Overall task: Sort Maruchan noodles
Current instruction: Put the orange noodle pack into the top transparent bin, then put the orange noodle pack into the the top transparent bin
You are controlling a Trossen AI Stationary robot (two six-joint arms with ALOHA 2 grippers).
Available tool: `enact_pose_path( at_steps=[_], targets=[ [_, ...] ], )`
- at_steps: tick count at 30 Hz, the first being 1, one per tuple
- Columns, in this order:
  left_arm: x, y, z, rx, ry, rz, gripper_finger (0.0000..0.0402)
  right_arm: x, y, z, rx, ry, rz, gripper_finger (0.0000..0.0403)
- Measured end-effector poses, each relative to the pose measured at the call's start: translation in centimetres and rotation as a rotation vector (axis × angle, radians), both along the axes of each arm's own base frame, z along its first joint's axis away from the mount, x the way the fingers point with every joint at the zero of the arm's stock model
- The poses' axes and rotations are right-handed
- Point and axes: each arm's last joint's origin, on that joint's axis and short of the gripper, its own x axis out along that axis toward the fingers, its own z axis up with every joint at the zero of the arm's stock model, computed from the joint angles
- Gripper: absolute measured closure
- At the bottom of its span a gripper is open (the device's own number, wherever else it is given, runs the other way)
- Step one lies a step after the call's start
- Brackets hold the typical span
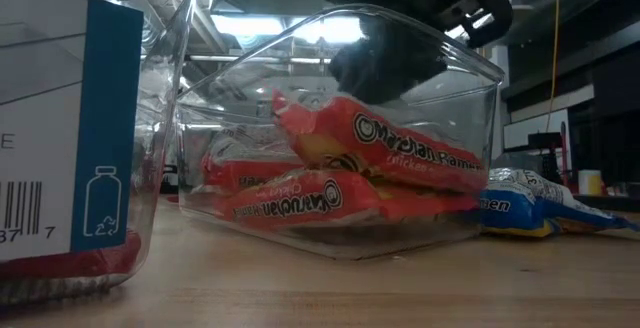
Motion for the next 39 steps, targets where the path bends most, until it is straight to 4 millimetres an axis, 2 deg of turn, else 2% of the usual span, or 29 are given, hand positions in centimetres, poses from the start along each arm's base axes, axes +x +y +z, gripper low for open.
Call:
enact_pose_path(
  at_steps=[3,7,13,16,20,23,32,35,39],
  targets=[
    [0.0,0.0,0.0,0.000,0.000,0.000,0.0230,0.3,0.1,1.6,0.007,-0.033,0.001,0.0281],
    [0.0,0.0,0.0,-0.001,0.000,0.001,0.0230,0.4,0.1,4.8,-0.011,-0.039,-0.003,0.0281],
    [0.0,0.0,0.0,-0.001,0.000,0.000,0.0230,-1.0,-1.0,9.3,-0.267,0.151,-0.126,0.0281],
    [0.0,0.0,0.0,-0.001,0.000,0.000,0.0230,-2.3,-1.8,9.9,-0.388,0.273,-0.235,0.0281],
    [0.0,0.0,0.0,0.001,0.002,0.000,0.0230,-4.4,-3.6,8.8,-0.436,0.505,-0.387,0.0274],
    [0.0,0.0,-0.1,0.008,0.009,0.000,0.0230,-5.7,-4.8,6.8,-0.427,0.641,-0.445,0.0248],
    [0.0,0.0,-0.3,0.021,0.023,-0.009,0.0230,-6.4,-5.7,-1.0,-0.327,0.559,-0.450,0.0107],
    [0.0,0.0,-0.3,0.023,0.025,-0.011,0.0230,-6.4,-6.2,-2.3,-0.300,0.511,-0.471,0.0075],
    [0.0,0.0,-0.3,0.023,0.024,0.001,0.0230,-5.9,-7.0,-3.1,-0.316,0.396,-0.514,0.0062]
  ],
)
